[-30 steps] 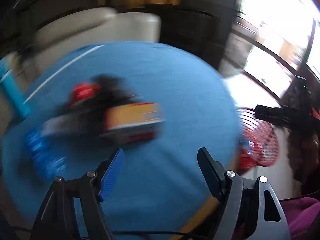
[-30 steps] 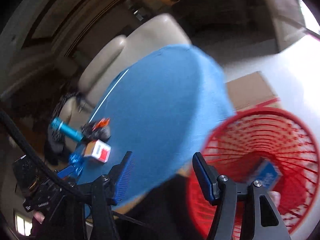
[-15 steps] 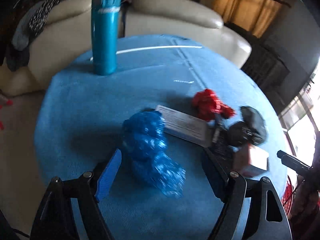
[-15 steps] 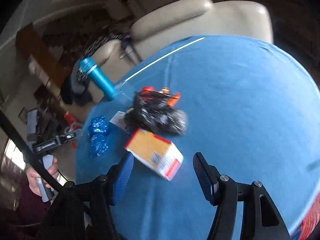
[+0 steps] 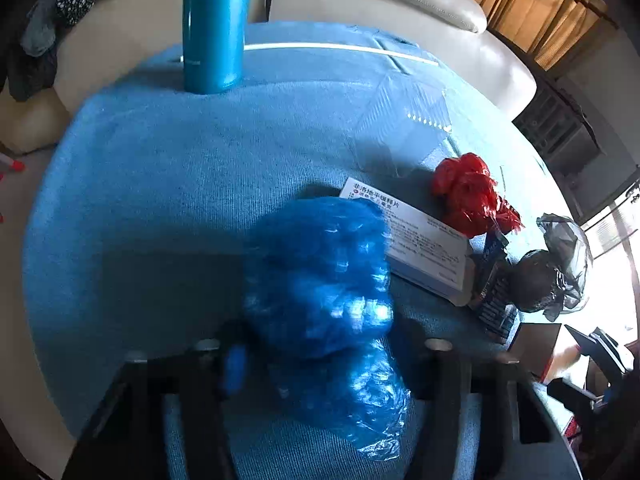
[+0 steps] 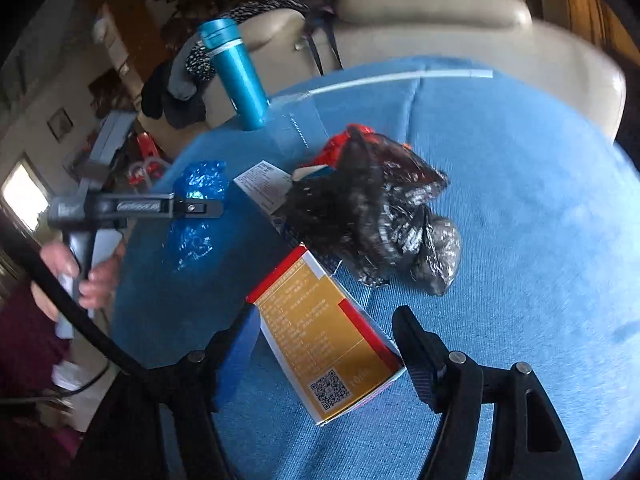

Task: Collect trash
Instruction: 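Grasp the blue plastic bags with left while right grasps the orange box, then carry the blue bags and orange box over the red wastebasket, then open both grippers to drop the bags and box into the wastebasket, then return to the table and grasp the black plastic bag with the right gripper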

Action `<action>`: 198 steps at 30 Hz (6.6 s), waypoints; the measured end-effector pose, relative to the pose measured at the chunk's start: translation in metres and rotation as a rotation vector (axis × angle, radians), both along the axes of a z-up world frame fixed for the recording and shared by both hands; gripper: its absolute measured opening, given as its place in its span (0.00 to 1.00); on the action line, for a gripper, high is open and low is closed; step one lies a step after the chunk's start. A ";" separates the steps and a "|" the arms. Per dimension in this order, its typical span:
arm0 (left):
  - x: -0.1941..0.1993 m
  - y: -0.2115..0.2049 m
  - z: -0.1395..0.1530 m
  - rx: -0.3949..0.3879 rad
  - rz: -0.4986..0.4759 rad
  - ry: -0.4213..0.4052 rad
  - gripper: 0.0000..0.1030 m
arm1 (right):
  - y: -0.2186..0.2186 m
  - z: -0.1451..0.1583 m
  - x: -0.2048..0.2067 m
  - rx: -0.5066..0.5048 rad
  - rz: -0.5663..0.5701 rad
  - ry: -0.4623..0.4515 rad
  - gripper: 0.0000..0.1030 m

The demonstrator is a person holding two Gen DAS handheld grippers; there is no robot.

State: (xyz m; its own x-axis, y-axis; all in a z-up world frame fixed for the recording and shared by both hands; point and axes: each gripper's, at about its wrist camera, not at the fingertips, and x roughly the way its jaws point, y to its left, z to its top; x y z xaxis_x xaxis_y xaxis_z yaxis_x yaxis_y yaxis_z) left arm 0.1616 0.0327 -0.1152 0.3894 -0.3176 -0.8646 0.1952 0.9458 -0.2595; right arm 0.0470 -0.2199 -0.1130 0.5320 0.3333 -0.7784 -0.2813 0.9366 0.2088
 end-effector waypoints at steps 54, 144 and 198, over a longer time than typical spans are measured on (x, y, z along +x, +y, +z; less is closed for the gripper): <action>-0.199 -0.211 0.097 0.381 -0.523 -0.450 0.50 | -0.118 0.042 -0.189 0.211 -0.435 -0.165 0.48; -0.298 -0.410 0.039 0.410 -1.117 -0.385 0.51 | -0.272 -0.011 -0.346 0.324 -0.991 -0.074 0.49; -0.199 -0.256 0.074 0.351 -0.695 -0.424 0.61 | -0.207 0.021 -0.240 0.296 -0.788 0.004 0.56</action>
